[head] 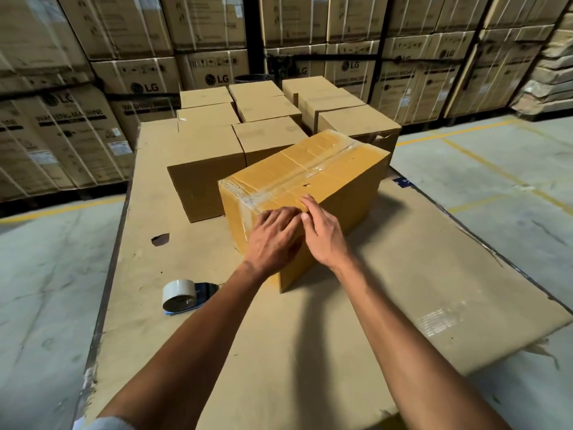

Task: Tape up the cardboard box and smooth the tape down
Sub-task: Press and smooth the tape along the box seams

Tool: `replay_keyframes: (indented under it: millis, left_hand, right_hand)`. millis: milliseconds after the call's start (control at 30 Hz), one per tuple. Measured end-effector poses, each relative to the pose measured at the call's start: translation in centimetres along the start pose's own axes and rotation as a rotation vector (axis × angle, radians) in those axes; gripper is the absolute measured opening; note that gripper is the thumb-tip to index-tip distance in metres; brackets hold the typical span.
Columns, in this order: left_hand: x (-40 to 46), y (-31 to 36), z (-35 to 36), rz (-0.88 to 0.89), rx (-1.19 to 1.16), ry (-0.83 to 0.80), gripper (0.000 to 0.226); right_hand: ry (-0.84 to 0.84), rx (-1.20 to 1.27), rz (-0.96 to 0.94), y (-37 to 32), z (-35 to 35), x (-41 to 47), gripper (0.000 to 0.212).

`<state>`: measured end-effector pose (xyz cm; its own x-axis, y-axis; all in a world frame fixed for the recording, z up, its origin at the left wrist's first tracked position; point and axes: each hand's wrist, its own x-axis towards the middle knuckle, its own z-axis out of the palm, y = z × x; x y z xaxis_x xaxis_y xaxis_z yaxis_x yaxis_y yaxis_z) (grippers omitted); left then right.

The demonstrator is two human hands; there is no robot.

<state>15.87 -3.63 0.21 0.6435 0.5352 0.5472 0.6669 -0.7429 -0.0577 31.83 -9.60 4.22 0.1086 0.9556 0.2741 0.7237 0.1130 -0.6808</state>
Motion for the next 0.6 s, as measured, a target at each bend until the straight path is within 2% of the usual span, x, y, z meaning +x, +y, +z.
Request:
replay_keyframes:
  millis: [133, 233, 333, 467, 600]
  left_hand:
    - [-0.6, -2.5, -0.7, -0.015, 0.083, -0.048, 0.055]
    - [-0.7, -3.4, -0.9, -0.165, 0.133, -0.09, 0.058]
    - [-0.8, -3.6, -0.7, -0.302, 0.181, -0.111, 0.07]
    - [-0.4, -2.2, 1.2, -0.32, 0.244, -0.184, 0.094]
    - [1.1, -1.0, 3.1, -0.402, 0.335, -0.19, 0.109]
  right_hand:
    - [-0.024, -0.25, -0.042, 3.2, -0.3, 2.0, 0.061]
    - [-0.014, -0.403, -0.01, 6.0, -1.9, 3.5, 0.077]
    - [-0.051, -0.54, 0.022, 8.1, -3.4, 4.9, 0.084]
    - [-0.078, -0.67, -0.04, 9.8, -3.8, 6.7, 0.095]
    - [-0.112, -0.737, -0.04, 11.4, -3.1, 8.9, 0.103]
